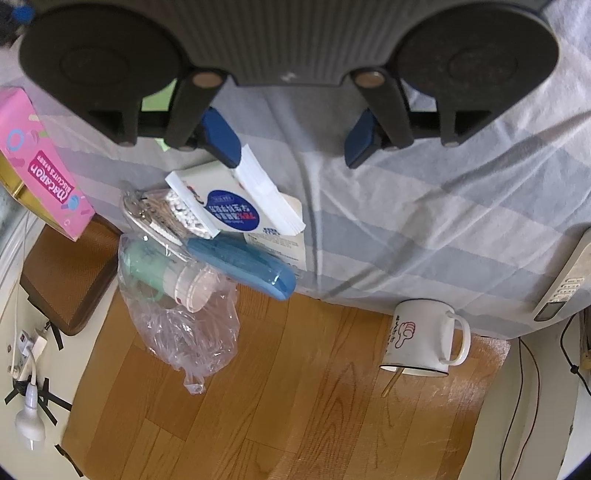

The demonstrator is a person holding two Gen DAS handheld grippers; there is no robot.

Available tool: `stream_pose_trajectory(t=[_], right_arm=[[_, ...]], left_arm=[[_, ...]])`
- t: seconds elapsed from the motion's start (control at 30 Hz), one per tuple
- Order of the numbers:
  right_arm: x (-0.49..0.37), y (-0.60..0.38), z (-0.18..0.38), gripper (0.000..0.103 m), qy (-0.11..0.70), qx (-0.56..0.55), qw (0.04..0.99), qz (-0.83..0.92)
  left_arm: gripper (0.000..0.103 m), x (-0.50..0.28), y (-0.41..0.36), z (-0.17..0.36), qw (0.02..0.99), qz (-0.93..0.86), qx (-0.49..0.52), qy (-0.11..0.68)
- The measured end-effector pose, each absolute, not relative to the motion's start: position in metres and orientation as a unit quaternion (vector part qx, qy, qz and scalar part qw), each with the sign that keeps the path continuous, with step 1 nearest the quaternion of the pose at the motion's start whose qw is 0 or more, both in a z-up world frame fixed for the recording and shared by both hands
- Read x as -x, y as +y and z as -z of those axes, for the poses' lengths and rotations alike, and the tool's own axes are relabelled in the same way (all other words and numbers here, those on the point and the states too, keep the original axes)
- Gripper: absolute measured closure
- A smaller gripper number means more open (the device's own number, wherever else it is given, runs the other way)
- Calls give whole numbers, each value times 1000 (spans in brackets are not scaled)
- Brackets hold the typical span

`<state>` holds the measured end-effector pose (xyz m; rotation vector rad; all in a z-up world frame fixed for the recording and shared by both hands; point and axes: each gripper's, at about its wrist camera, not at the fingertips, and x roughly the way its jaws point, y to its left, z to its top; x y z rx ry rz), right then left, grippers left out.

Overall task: Organize soft objects
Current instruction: 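Grasp the light green cloth with the right tool and lift it, then carry the light green cloth into the pink tin box and release it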

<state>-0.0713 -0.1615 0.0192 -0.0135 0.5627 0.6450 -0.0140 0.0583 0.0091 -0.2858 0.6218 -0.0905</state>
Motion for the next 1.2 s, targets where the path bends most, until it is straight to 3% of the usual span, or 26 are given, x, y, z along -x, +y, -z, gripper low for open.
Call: stream_pose_trajectory(t=[0.27, 0.43, 0.6, 0.7, 0.77, 0.8, 0.87, 0.93, 1.2], right_arm=[[67, -174, -17, 49, 275, -12, 916, -291], [62, -169, -17, 39, 273, 10, 919, -286], [47, -154, -14, 38, 276, 39, 916, -288], [37, -144, -9, 38, 284, 52, 914, -283], [31, -140, -6, 39, 293, 54, 912, -282], [31, -140, -5, 43, 292, 52, 913, -281], [32, -142, -5, 92, 285, 47, 915, -281], [34, -147, -6, 93, 285, 35, 915, -282], [69, -181, -31, 93, 165, 19, 966, -201]], left_arm=[[35, 13, 55, -9, 941, 46, 130, 308], [16, 20, 63, -16, 927, 83, 166, 327], [16, 35, 58, -38, 909, 141, 219, 325], [26, 32, 28, -45, 911, 158, 168, 341], [39, 23, 8, -38, 904, 163, 142, 370], [51, 18, 2, -31, 898, 159, 133, 387], [62, 19, -11, -22, 900, 152, 123, 390], [92, 20, -25, -20, 881, 201, 128, 409], [92, 25, -86, -72, 891, 277, 93, 348]])
